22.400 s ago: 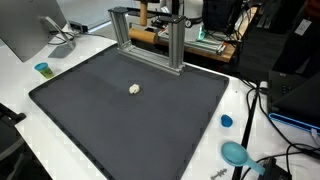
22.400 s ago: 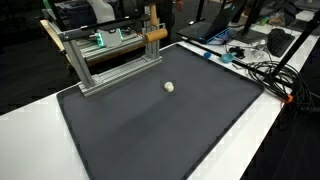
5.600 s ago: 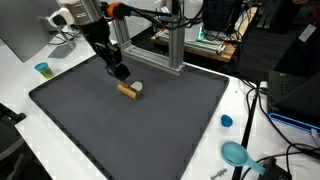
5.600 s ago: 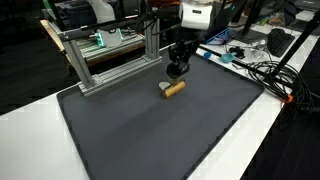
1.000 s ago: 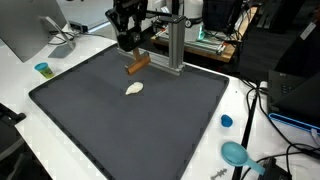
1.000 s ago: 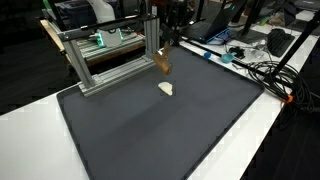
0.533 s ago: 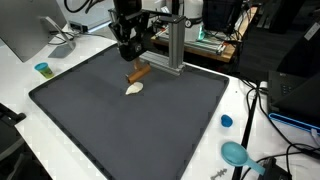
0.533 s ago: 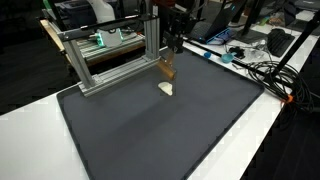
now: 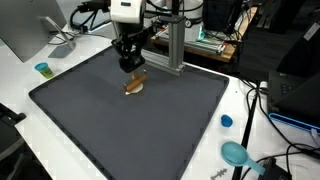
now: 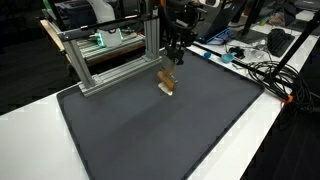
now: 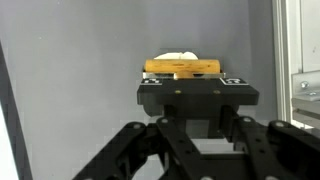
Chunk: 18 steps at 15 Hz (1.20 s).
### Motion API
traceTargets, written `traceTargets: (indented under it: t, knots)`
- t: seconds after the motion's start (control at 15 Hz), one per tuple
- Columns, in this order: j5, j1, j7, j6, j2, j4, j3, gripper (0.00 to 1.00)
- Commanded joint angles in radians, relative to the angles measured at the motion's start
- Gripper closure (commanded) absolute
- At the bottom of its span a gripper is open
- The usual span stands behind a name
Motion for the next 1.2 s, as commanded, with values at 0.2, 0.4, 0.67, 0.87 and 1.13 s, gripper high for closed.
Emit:
traceTargets:
  t: [0.2, 0.4, 0.67, 0.87, 1.13]
  knots:
    - [-0.082, 0.033, 0.048, 0.034, 0.054, 0.002, -0.001, 0.78]
    - [-0.131, 0.044, 0.102, 0.066, 0.079, 0.0, -0.006, 0.78]
    - [-0.111, 0.038, 0.141, 0.057, 0.112, 0.009, -0.001, 0.78]
    - [-0.11, 0.034, 0.171, 0.047, 0.138, 0.026, -0.008, 0.78]
    - [-0.109, 0.023, 0.199, 0.024, 0.166, 0.051, -0.019, 0.78]
